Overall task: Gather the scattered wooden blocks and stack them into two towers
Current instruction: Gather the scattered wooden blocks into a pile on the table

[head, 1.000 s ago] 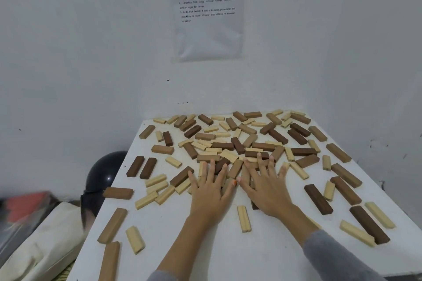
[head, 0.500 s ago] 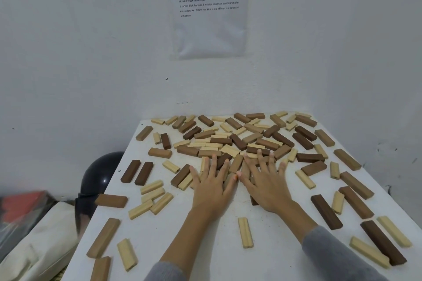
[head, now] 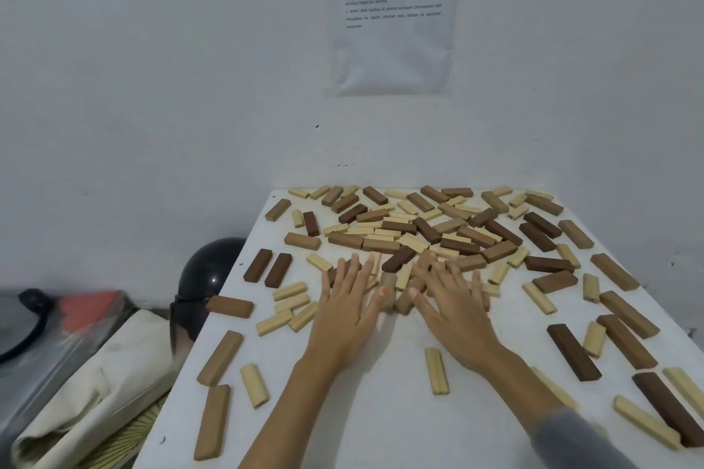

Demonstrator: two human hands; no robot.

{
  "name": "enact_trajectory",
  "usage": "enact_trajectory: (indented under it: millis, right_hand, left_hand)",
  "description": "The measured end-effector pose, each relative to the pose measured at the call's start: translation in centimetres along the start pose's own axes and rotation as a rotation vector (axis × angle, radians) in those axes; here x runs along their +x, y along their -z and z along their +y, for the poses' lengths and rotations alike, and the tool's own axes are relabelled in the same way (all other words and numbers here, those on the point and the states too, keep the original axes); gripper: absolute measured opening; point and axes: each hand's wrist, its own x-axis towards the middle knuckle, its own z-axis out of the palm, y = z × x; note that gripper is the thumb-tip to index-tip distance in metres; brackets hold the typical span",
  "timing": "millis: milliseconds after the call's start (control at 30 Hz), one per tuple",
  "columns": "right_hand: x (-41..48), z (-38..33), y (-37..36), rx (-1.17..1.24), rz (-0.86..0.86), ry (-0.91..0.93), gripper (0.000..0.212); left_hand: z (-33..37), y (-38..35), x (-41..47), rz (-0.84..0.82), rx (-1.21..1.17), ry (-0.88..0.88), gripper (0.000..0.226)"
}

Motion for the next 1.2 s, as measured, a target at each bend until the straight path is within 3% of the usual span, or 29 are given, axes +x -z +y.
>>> enact_trajectory:
  millis: [200,400,733,900,1033,1200]
  right_hand:
    - [-2.6,-3.8,-2.0,-0.172,-0.075,0.175,0.076]
    - [-2.0,-5.1,-4.3,-0.304,-0.061,0.198,0.079]
    - [0.1,-5.9,-5.5,-0.386,0.031,0.159,0.065]
    - [1.4,-5.9,-5.8,-0.404,0.020,0.149,0.060]
    - [1.8,-5.8,-5.9,-0.382,-0.005,0.122,0.061]
    - [2.2,-5.7,-5.8,-0.340,-0.024,0.146,0.073]
  left_hand:
    - [-4.3,4.8,-6.7,0.052,0.196,0.131,0.082]
    - [-8.9,7.0,-10.5,-0.125,0.359,0.267,0.107]
    - [-8.5,5.5,-7.7,-0.078,0.338,0.296,0.096]
    - [-8.7,4.9,-5.5,-0.087,0.358,0.278,0.104]
    - [-8.5,4.8,-3.8,-0.117,0.363,0.261,0.064]
    - [-8.2,4.6,-2.2,-0.158,0.415,0.225,0.060]
